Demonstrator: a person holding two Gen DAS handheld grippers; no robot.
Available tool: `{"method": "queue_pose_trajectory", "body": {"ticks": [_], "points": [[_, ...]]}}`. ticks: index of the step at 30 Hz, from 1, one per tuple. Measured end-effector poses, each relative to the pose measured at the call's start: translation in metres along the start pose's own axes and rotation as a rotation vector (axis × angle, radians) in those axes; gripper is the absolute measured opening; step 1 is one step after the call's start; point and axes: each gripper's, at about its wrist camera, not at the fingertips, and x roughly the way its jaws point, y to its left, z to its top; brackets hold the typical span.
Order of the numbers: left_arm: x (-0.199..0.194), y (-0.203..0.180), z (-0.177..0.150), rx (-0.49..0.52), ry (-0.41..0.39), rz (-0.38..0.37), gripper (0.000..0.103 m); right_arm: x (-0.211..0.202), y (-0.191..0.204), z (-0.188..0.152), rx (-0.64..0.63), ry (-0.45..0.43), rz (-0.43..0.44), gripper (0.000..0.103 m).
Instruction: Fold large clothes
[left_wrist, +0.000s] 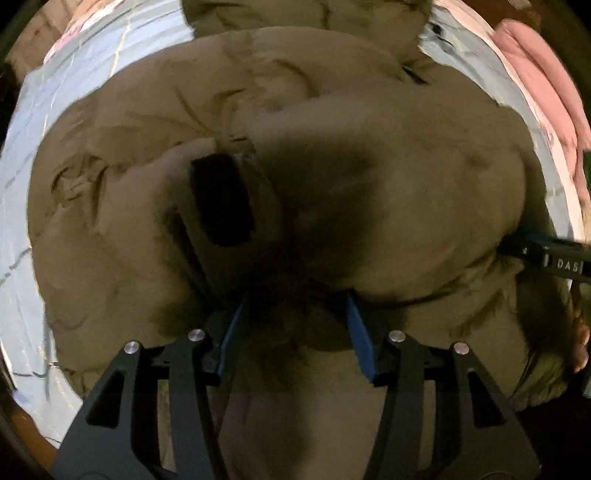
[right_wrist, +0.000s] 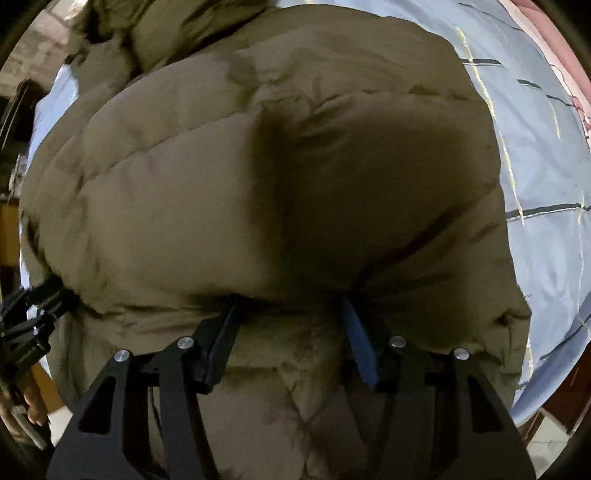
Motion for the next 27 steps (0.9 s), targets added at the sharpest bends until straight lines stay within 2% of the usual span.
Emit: {"method": "queue_pose_trajectory", "body": {"ticks": [3,5,7,8,11,13,17,20,22,24,27], "points": [[0.002,0.007,0.010,-0.064,-0.022,0.002,0.049,0.000,0.000,0.015,0.028,-0.062,-0.002,0.058],[-0.002,0.005,0.014,-0.059,-0.063,0.057,0.046,-0.001,0.000,0.025,0.037,-0.130,-0.002,0.058],[-0.009,-0.006,0.016,-0.011,-0.119,0.140,0.046,-0.001,0.000,0.027,0.050,-0.174,-0.007,0.058],[-0.013,-0.012,0.015,0.013,-0.141,0.177,0.046,0.000,0.001,0.026,0.042,-0.177,-0.019,0.058],[-0.022,-0.014,0.010,0.059,-0.174,0.258,0.073,0.002,0.012,0.020,-0.024,-0.130,-0.092,0.058],[-0.030,-0.009,0.006,0.071,-0.185,0.259,0.073,-0.009,0.016,0.013,-0.030,-0.122,-0.086,0.058],[-0.038,0.015,0.004,-0.008,-0.169,0.196,0.067,-0.032,0.031,-0.007,-0.106,-0.153,-0.054,0.058],[-0.028,0.030,0.007,-0.062,-0.130,0.227,0.061,-0.026,0.040,-0.007,-0.147,-0.164,-0.063,0.058],[-0.021,0.037,0.007,-0.092,-0.118,0.237,0.061,-0.007,0.038,0.001,-0.142,-0.147,-0.106,0.058],[-0.019,0.037,0.007,-0.073,-0.121,0.272,0.062,0.018,0.038,0.008,-0.136,-0.107,-0.138,0.072],[-0.016,0.028,0.004,-0.015,-0.125,0.344,0.062,0.021,0.038,0.005,-0.127,-0.102,-0.136,0.074]]}}
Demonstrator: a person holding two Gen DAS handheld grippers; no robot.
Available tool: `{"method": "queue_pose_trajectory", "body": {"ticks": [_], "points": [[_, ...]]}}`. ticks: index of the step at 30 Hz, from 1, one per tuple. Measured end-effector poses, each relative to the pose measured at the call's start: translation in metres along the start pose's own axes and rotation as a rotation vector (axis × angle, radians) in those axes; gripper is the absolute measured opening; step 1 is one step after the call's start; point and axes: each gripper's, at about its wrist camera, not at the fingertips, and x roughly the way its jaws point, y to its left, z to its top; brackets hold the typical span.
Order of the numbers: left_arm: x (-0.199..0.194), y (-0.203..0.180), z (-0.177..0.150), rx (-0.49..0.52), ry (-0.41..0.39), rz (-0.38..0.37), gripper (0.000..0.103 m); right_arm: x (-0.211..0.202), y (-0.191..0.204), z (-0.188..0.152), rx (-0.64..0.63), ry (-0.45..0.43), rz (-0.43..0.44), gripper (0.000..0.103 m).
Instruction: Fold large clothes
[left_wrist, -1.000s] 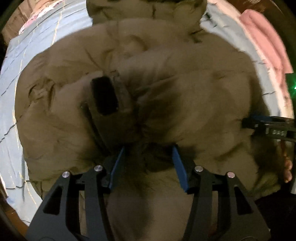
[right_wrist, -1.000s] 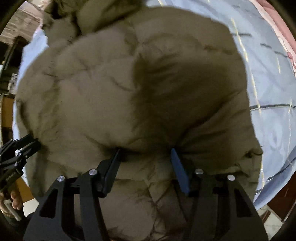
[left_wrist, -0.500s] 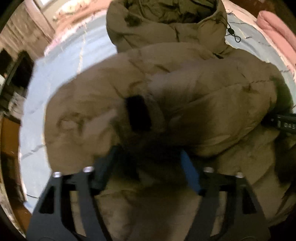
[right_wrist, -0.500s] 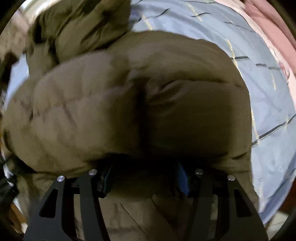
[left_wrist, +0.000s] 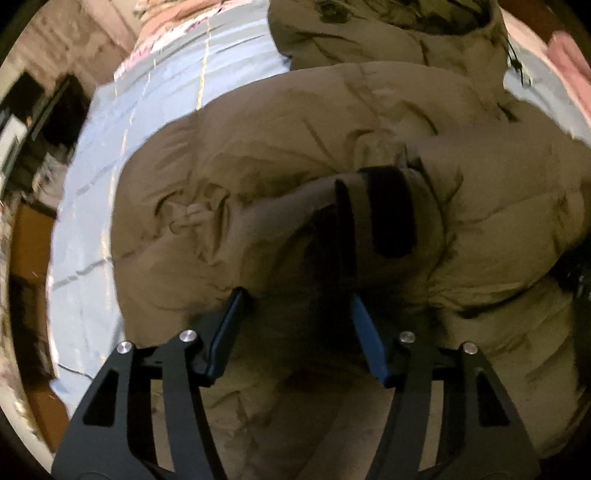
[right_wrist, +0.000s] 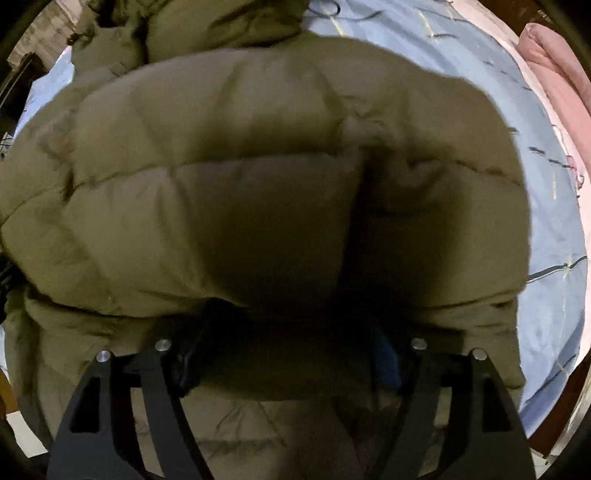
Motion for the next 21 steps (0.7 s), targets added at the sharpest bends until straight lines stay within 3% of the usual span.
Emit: {"method": "queue_pose_trajectory", "body": {"ticks": [3,5,8,12,14,18,21], "points": [[-0.009,0.006,-0.001,-0.022,-0.008,-0.014,0.061,-0.021,-0.007,0.002,0.058,-0.024,0.054,0.074],[-0.021,0.016,-0.001,-0.065,-0.037,-0.016,0.061,-0.044,-0.012,0.002,0.097,-0.092,0.117,0.074],[-0.031,0.021,0.006,-0.084,-0.091,0.020,0.061,-0.069,-0.014,0.005,0.104,-0.224,0.119,0.074],[-0.040,0.021,0.006,-0.102,-0.128,-0.093,0.061,-0.065,-0.023,0.027,0.087,-0.337,0.080,0.074],[-0.042,0.010,0.002,-0.066,-0.145,-0.108,0.061,-0.046,-0.027,0.039,0.081,-0.324,-0.020,0.074],[-0.032,-0.009,0.000,0.007,-0.118,-0.097,0.064,-0.002,-0.039,0.052,0.132,-0.226,-0.012,0.077],[-0.027,-0.016,-0.002,0.040,-0.110,-0.062,0.064,0.013,-0.026,0.051,0.063,-0.239,-0.104,0.082]]}}
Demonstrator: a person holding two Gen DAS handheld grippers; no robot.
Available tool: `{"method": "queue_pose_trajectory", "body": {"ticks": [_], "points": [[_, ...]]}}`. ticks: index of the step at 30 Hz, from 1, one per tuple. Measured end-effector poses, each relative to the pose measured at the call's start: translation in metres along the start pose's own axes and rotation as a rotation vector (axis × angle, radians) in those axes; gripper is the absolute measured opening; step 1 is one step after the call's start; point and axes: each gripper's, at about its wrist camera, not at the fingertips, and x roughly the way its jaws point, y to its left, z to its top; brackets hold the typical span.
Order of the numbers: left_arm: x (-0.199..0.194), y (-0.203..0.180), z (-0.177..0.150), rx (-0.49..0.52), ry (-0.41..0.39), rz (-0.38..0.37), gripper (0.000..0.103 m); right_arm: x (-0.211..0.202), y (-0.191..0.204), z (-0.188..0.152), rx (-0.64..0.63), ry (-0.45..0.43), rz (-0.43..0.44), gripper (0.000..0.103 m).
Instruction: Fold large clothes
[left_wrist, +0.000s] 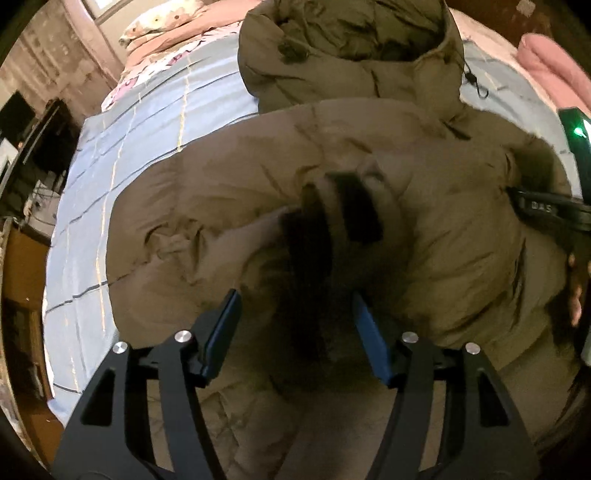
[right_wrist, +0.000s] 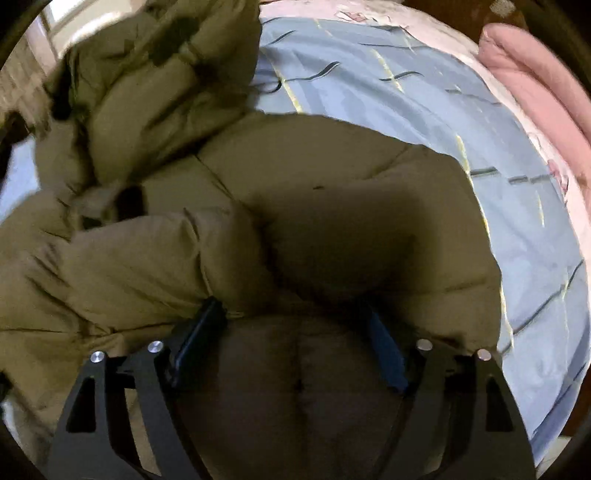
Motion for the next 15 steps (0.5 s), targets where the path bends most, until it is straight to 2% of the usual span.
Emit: {"method": "queue_pose_trajectory", "body": {"ticks": [2,4,5,7,8,9,10,11,12,13,14,15], "points": [[0.000,0.001,0.000,0.004,-0.005,0.014,0.064,-0.002,0.010,-0.002,-0.054,-0.012,-0.057,0.083],[-0.001,0.004,0.001,-0.014,-0.002,0.016,0.065,-0.016,0.010,-0.003,-0.031,-0.013,-0.072,0.082],[-0.001,0.009,0.002,-0.032,0.001,0.012,0.065,-0.031,0.009,-0.005,0.007,-0.042,-0.049,0.082],[-0.004,0.016,0.005,-0.067,0.001,-0.003,0.066,-0.059,0.012,-0.007,0.048,-0.120,0.061,0.082],[-0.006,0.019,0.006,-0.078,-0.003,-0.006,0.066,-0.074,0.021,-0.010,0.035,-0.156,0.126,0.082],[-0.010,0.022,0.008,-0.093,-0.012,-0.005,0.066,-0.080,0.027,-0.010,0.011,-0.166,0.149,0.082],[-0.014,0.025,0.010,-0.105,-0.024,-0.002,0.066,-0.083,0.047,-0.013,-0.067,-0.147,0.161,0.082],[-0.021,0.028,0.010,-0.112,-0.037,0.007,0.067,-0.076,0.067,-0.017,-0.159,-0.086,0.149,0.084],[-0.028,0.028,0.009,-0.117,-0.048,0.014,0.068,-0.058,0.088,-0.025,-0.271,0.022,0.133,0.085],[-0.035,0.030,0.009,-0.124,-0.065,0.016,0.070,-0.045,0.100,-0.033,-0.326,0.081,0.113,0.085],[-0.043,0.034,0.009,-0.130,-0.083,0.009,0.075,-0.037,0.104,-0.039,-0.344,0.092,0.089,0.085],[-0.049,0.037,0.010,-0.137,-0.098,0.004,0.079,-0.038,0.103,-0.042,-0.320,0.062,0.084,0.086]]}}
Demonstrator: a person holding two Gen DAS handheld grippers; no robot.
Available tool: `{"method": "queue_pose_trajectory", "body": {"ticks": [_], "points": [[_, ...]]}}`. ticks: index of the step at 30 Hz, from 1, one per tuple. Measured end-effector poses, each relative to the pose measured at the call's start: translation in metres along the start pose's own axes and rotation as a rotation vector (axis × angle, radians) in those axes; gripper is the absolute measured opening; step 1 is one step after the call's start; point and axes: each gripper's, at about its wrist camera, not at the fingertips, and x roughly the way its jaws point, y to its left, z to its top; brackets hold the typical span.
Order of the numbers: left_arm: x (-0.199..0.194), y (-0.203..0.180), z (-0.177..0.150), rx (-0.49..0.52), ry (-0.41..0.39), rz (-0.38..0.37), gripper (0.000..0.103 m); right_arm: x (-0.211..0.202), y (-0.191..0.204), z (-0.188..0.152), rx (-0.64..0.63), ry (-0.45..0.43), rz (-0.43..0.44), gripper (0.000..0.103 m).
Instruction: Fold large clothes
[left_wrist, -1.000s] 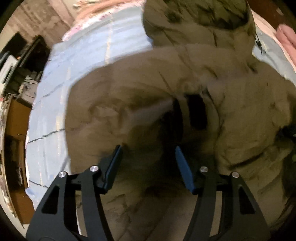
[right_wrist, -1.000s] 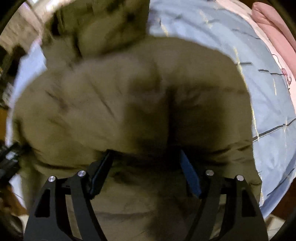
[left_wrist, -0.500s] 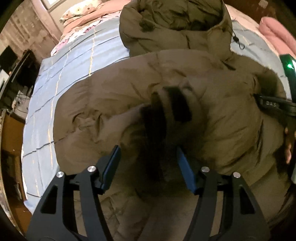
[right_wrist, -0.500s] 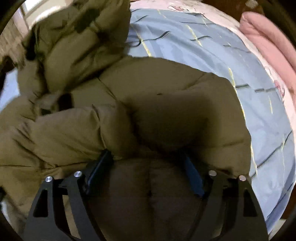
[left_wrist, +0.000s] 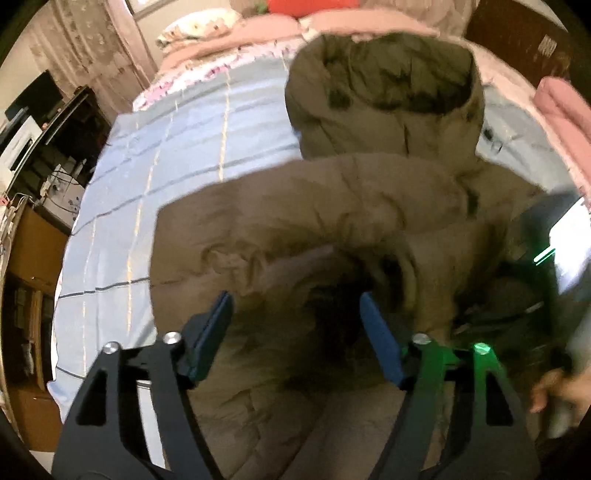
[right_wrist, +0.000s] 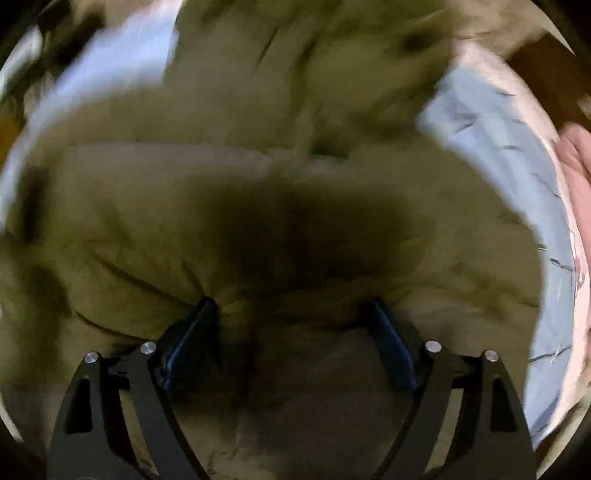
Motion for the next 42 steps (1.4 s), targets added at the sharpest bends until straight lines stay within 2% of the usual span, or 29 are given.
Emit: {"method": "queue_pose_trajectory", "body": {"ticks": [2,3,5,7,9,11,13,14,15,16,18,19,20,21,22,23,25,27,30,31,33,36,40,42], "points": [[-0.014,0.007,0.002,-0.016,-0.035,-0.003,0.082,-0.011,-0.005,0.003,0.056,-0.007,0.049,0.086],[-0.018,0.009,0.002,-0.019,-0.043,0.000,0.082,-0.025,-0.014,0.012,0.104,-0.033,0.123,0.086],[-0.022,0.017,0.003,-0.039,-0.047,0.010,0.082,-0.050,-0.029,0.028,0.156,-0.114,0.167,0.086],[-0.021,0.022,0.004,-0.069,-0.036,-0.003,0.082,-0.076,-0.048,0.055,0.185,-0.202,0.126,0.086],[-0.016,0.024,0.002,-0.078,-0.010,-0.030,0.082,-0.093,-0.069,0.099,0.211,-0.271,0.050,0.086],[-0.011,0.023,-0.002,-0.064,0.010,-0.025,0.082,-0.101,-0.084,0.142,0.233,-0.307,-0.022,0.086],[-0.005,0.021,-0.006,-0.039,0.030,-0.010,0.082,-0.091,-0.101,0.194,0.228,-0.294,-0.211,0.086],[-0.002,0.020,-0.007,-0.032,0.038,-0.007,0.082,-0.083,-0.106,0.212,0.219,-0.274,-0.258,0.086],[0.001,0.020,-0.008,-0.026,0.046,-0.005,0.082,-0.074,-0.114,0.230,0.223,-0.250,-0.272,0.086],[0.003,0.021,-0.009,-0.022,0.051,-0.003,0.083,-0.064,-0.122,0.249,0.259,-0.223,-0.220,0.086],[0.009,0.023,-0.011,-0.015,0.066,0.006,0.083,-0.045,-0.131,0.263,0.318,-0.178,-0.133,0.086],[0.013,0.025,-0.012,-0.013,0.077,0.012,0.084,-0.039,-0.129,0.265,0.328,-0.162,-0.128,0.086],[0.018,0.027,-0.012,-0.018,0.093,0.018,0.084,-0.031,-0.125,0.267,0.325,-0.137,-0.147,0.082],[0.020,0.029,-0.012,-0.024,0.105,0.021,0.084,-0.029,-0.118,0.266,0.312,-0.131,-0.178,0.070],[0.023,0.031,-0.012,-0.034,0.117,0.021,0.084,-0.030,-0.114,0.262,0.308,-0.128,-0.217,0.032],[0.025,0.032,-0.012,-0.045,0.126,0.015,0.084,-0.033,-0.113,0.255,0.324,-0.137,-0.203,0.006],[0.024,0.033,-0.012,-0.056,0.131,0.010,0.084,-0.044,-0.119,0.237,0.345,-0.178,-0.123,0.003],[0.020,0.032,-0.012,-0.055,0.123,0.012,0.088,-0.070,-0.117,0.219,0.316,-0.246,-0.103,0.003],[0.014,0.030,-0.015,-0.047,0.107,0.026,0.088,-0.132,-0.105,0.169,0.222,-0.374,-0.035,0.002],[0.012,0.031,-0.016,-0.049,0.104,0.031,0.088,-0.144,-0.102,0.157,0.195,-0.396,-0.017,0.002],[0.008,0.034,-0.016,-0.059,0.097,0.045,0.088,-0.173,-0.093,0.111,0.127,-0.418,0.046,0.002],[-0.002,0.041,-0.016,-0.093,0.079,0.057,0.088,-0.187,-0.085,0.044,0.058,-0.387,0.109,0.003],[-0.017,0.051,-0.017,-0.146,0.046,0.060,0.088,-0.158,-0.088,-0.020,0.025,-0.262,0.108,0.006],[-0.023,0.053,-0.017,-0.157,0.026,0.049,0.090,-0.132,-0.096,-0.044,0.085,-0.202,0.029,0.029]]}}
